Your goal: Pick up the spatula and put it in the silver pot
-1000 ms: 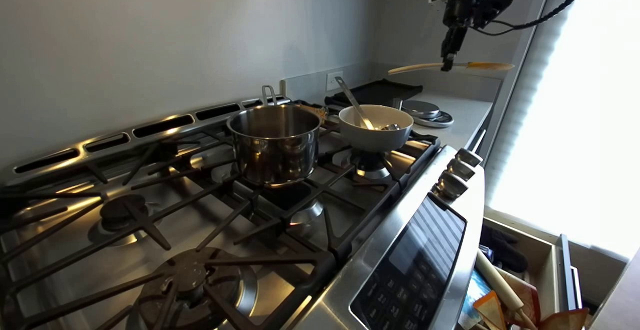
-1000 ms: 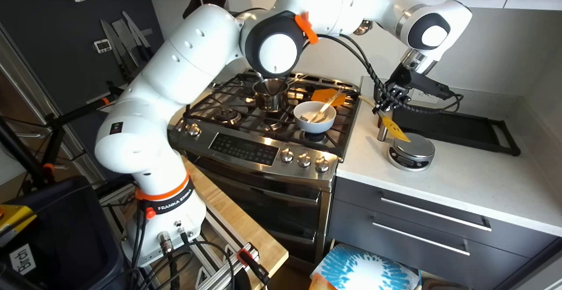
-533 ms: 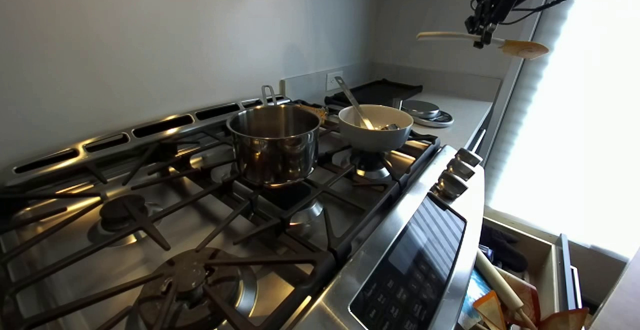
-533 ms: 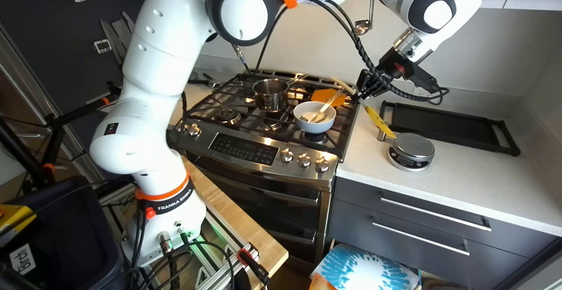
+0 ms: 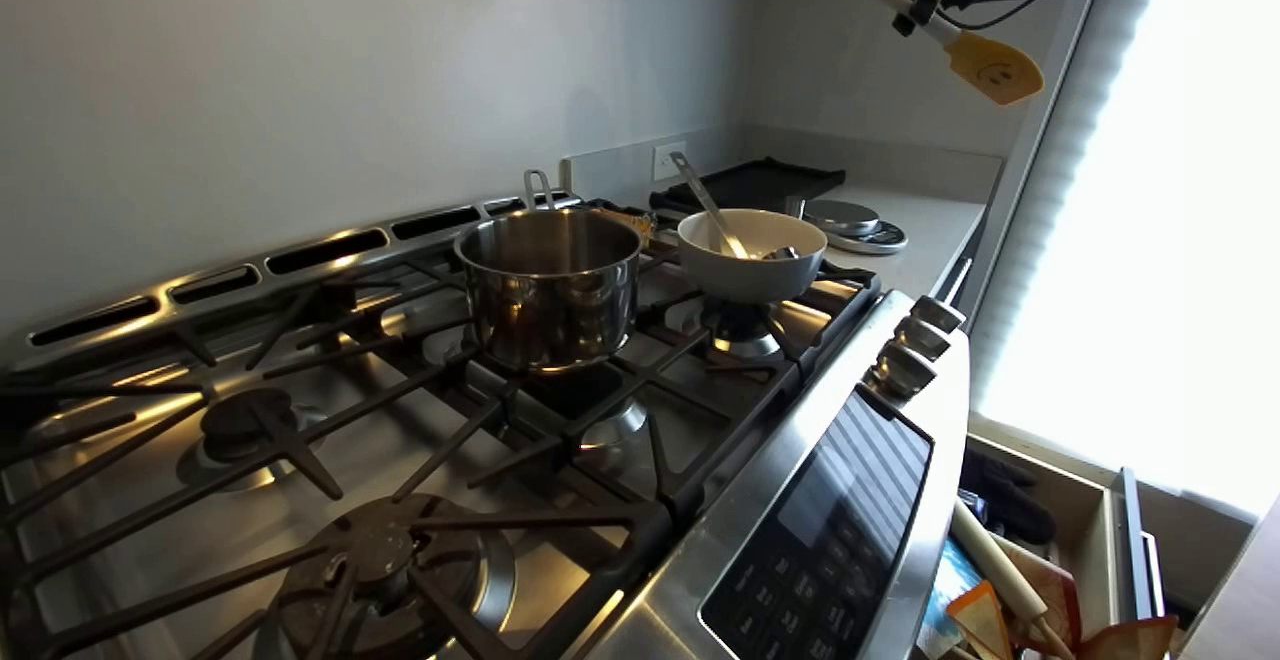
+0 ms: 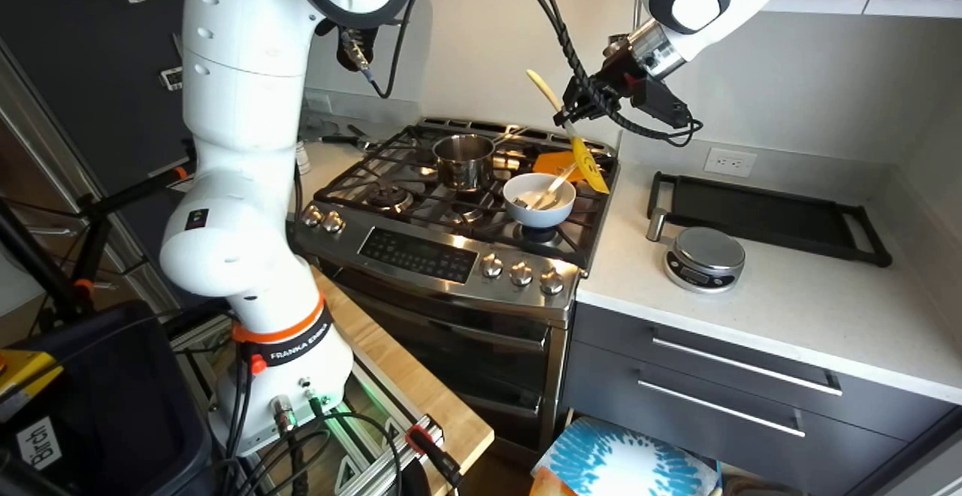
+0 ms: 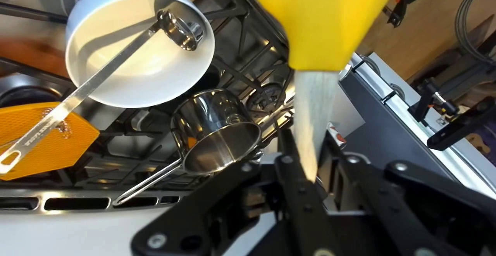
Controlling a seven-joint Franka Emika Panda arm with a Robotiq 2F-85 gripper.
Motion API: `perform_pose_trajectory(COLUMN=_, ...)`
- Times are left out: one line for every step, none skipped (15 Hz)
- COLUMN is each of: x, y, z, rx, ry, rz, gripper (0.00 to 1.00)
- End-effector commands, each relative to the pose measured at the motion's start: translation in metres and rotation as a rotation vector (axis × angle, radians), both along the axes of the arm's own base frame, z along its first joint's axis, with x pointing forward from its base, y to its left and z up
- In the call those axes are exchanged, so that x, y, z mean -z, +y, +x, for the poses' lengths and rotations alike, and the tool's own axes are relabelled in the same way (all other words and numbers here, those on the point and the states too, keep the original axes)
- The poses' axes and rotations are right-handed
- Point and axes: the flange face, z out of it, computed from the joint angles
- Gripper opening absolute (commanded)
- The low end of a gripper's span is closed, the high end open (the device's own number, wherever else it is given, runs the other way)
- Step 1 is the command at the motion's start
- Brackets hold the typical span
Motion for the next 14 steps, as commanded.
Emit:
perform_pose_trajectory(x=0.001, y=-0.002, z=0.001, rx=0.0, ry=0.004, rz=0.0, gripper=0.18)
perform_pose_trajectory(x=0.005, y=-0.003, z=0.001, rx=0.002, ry=0.009, rz=0.002, gripper=0.18)
perform_pose_trajectory(x=0.007, y=-0.005, z=0.001, rx=0.004, ry=0.014, rz=0.003, gripper=0.18)
perform_pose_trajectory(x=0.009, y=-0.005, z=0.001, rx=0.006, ry=0.016, rz=0.004, gripper=0.05)
perform_pose_trajectory(x=0.008, y=0.004, z=-0.003, rx=0.063, ry=-0.004, rz=0.001, gripper=0.05)
perform_pose_trajectory(x=0.007, y=0.016, z=-0.009, rx=0.087, ry=-0.023, rz=0.003, gripper=0.05)
perform_pose_trajectory(x=0.005, y=0.03, z=-0.017, rx=0.074, ry=-0.056, rz=-0.002, gripper=0.05)
perform_pose_trajectory(x=0.004, y=0.04, z=-0.019, rx=0.06, ry=-0.079, rz=-0.009, gripper=0.05)
perform_pose_trajectory(x=0.0, y=0.05, z=-0.025, rx=0.017, ry=-0.112, rz=-0.036, gripper=0.05)
perform_pose_trajectory(x=-0.002, y=0.062, z=-0.031, rx=-0.007, ry=-0.131, rz=-0.041, gripper=0.05)
perform_pose_trajectory(x=-0.009, y=0.073, z=-0.034, rx=-0.005, ry=-0.185, rz=-0.047, gripper=0.05)
perform_pose_trajectory(x=-0.013, y=0.087, z=-0.038, rx=-0.002, ry=-0.225, rz=-0.049, gripper=0.05)
perform_pose_trajectory(x=-0.02, y=0.102, z=-0.041, rx=0.002, ry=-0.272, rz=-0.056, gripper=0.05)
perform_pose_trajectory(x=-0.023, y=0.118, z=-0.043, rx=0.016, ry=-0.32, rz=-0.056, gripper=0.05)
